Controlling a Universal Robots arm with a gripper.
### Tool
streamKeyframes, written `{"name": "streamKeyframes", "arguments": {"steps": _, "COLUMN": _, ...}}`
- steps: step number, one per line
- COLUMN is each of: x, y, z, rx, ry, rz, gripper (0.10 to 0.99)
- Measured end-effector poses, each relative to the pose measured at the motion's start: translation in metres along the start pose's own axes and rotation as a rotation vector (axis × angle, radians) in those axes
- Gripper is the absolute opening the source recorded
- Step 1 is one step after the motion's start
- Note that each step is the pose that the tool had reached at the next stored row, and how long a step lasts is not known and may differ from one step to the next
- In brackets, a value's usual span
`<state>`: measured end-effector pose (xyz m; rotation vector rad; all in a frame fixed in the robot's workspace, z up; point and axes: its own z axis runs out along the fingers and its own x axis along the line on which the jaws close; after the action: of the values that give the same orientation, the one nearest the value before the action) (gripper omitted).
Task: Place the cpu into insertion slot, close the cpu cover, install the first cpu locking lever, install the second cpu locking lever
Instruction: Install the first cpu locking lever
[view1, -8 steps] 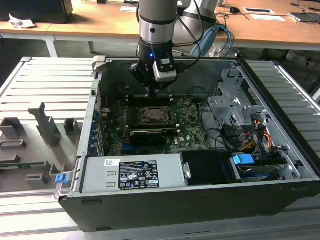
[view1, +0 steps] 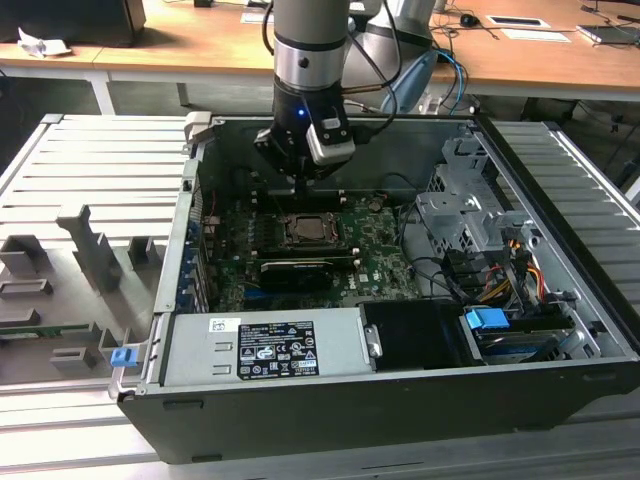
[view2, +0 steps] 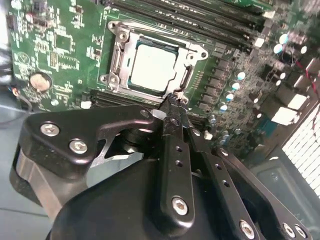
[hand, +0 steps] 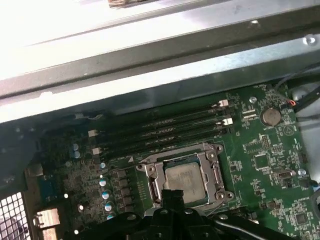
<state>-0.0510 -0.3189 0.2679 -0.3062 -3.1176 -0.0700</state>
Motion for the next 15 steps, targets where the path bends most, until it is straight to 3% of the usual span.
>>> {"name": "streamKeyframes", "arguments": {"steps": 6, "x": 0.0, "y": -0.0001, "z": 0.001, "rx": 0.002, "ry": 0.0057, "rz": -0.13, "gripper": 0.106}}
{"name": "streamKeyframes", "arguments": {"steps": 8, "x": 0.0017, "y": -0.0005, "z": 0.0012, "rx": 0.002, "ry": 0.0055, "rz": -0.143, "gripper": 0.106}}
{"name": "streamKeyframes", "arguments": {"steps": 11, "x": 0.0165, "y": -0.0034, "z": 0.0019, "rx": 0.0, "ry": -0.0077, "rz": -0.144, "gripper": 0.106}}
{"name": "streamKeyframes", "arguments": {"steps": 15, "x": 0.0204, "y": -0.0043, "z": 0.0051, "rx": -0.002, "ry": -0.02, "rz": -0.165, "gripper": 0.106}}
